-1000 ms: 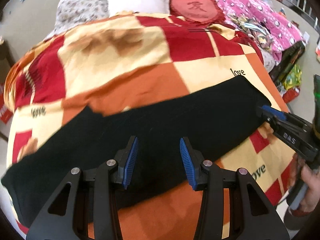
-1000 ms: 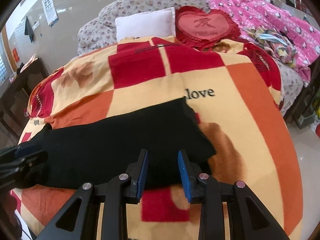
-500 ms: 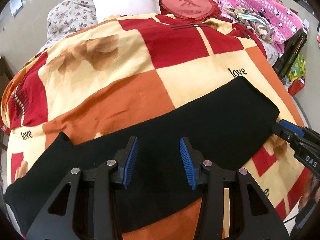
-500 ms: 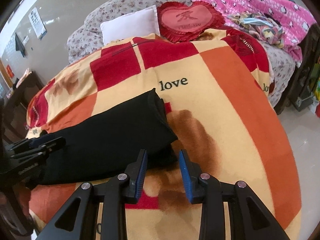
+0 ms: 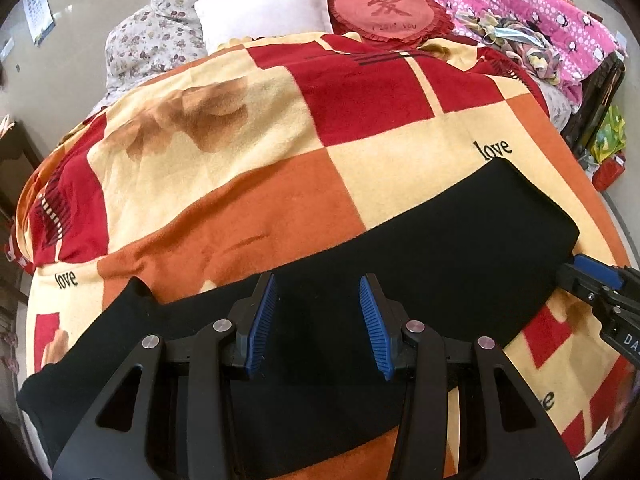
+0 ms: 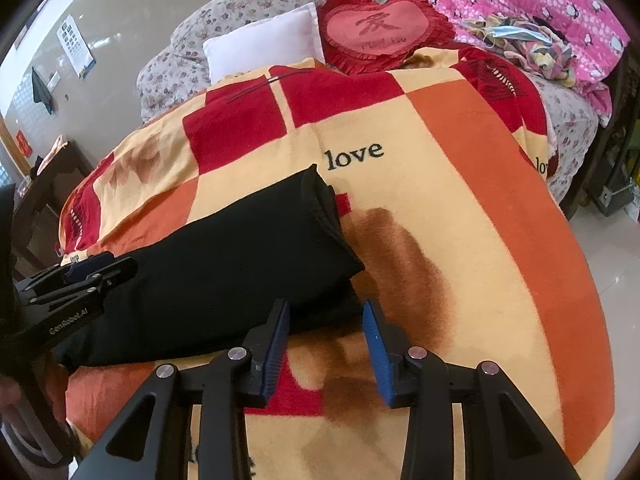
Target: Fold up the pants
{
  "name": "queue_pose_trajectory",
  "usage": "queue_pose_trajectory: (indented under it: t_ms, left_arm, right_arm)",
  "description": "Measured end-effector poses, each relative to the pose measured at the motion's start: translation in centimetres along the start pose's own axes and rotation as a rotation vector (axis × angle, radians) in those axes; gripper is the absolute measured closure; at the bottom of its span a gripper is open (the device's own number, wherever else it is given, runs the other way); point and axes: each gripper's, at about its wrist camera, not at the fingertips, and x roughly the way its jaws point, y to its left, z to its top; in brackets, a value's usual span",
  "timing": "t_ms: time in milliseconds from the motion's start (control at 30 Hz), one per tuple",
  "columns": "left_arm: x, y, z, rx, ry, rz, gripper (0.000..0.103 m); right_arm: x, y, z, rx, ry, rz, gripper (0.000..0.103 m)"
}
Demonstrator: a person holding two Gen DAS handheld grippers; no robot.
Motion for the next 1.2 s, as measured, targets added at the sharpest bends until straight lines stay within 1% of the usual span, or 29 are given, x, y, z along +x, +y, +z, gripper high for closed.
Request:
queue_pose_trajectory:
  t_ms: [100, 200, 267, 333, 467, 633, 700, 733, 800, 933, 967, 1000, 1033, 1133, 1200]
  left_arm:
    - [0.4, -0.1, 0.3, 0.001, 0.018, -0.026, 0.060]
    - [1.3, -0.2, 1.4, -0.007, 0.056, -0.116, 0.060]
    - [1.9, -0.7, 2.2, 0.004, 0.072, -0.158, 0.060]
    - [2.7, -1.5, 3.2, 0.024, 0.090, -0.204, 0.060]
    - [3.8, -3.3, 5.3, 0.059, 0.107, -0.270, 0.060]
    - [6.0, -6.0, 7.4, 0.114, 0.147, -0.320, 0.060]
    - [6.4, -6.9, 8.3, 0.133, 0.154, -0.356, 0.060]
    - [6.8, -7.5, 8.8, 0.150, 0.172, -0.379, 0.054]
    - [7.4, -8.0, 9.2, 0.156, 0.187, -0.397, 0.045]
    - [7.9, -9.0, 9.8, 0.182, 0.176, -0.406, 0.041]
    - [8.0, -9.3, 9.9, 0.189, 0.179, -0.415, 0.038]
    - [8.0, -9.8, 10.0, 0.200, 0.185, -0.433, 0.029]
    - [8.0, -9.9, 9.9, 0.209, 0.185, -0.442, 0.025]
    - [7.9, -10.9, 9.8, 0.251, 0.174, -0.445, 0.020]
    - [8.0, -11.6, 10.0, 0.272, 0.175, -0.461, 0.018]
  right_arm:
    - [0.0, -0.2, 0.0, 0.015, 0.005, 0.025, 0.064]
    - [0.0, -0.7, -0.1, 0.037, 0.001, 0.069, 0.061]
    - [0.0, -1.0, -0.3, 0.054, -0.003, 0.092, 0.061]
    - [0.2, -1.3, -0.4, 0.064, -0.006, 0.112, 0.060]
    - [0.6, -1.4, -0.6, 0.067, -0.024, 0.155, 0.056]
    - [0.9, -1.4, -0.4, 0.080, -0.045, 0.191, 0.055]
    - [0.8, -1.5, -0.5, 0.086, -0.036, 0.211, 0.055]
    - [0.7, -1.8, -0.6, 0.098, -0.031, 0.227, 0.055]
    - [0.6, -2.4, -0.7, 0.128, -0.029, 0.261, 0.055]
    - [0.8, -2.5, -0.8, 0.147, -0.049, 0.282, 0.054]
    - [1.0, -2.4, -0.6, 0.148, -0.056, 0.287, 0.053]
    - [1.2, -2.3, -0.6, 0.147, -0.066, 0.291, 0.053]
    - [1.3, -2.1, -0.5, 0.144, -0.071, 0.291, 0.052]
    - [1.5, -1.5, -0.4, 0.110, -0.079, 0.280, 0.052]
    - [1.6, -1.5, -0.4, 0.115, -0.083, 0.287, 0.052]
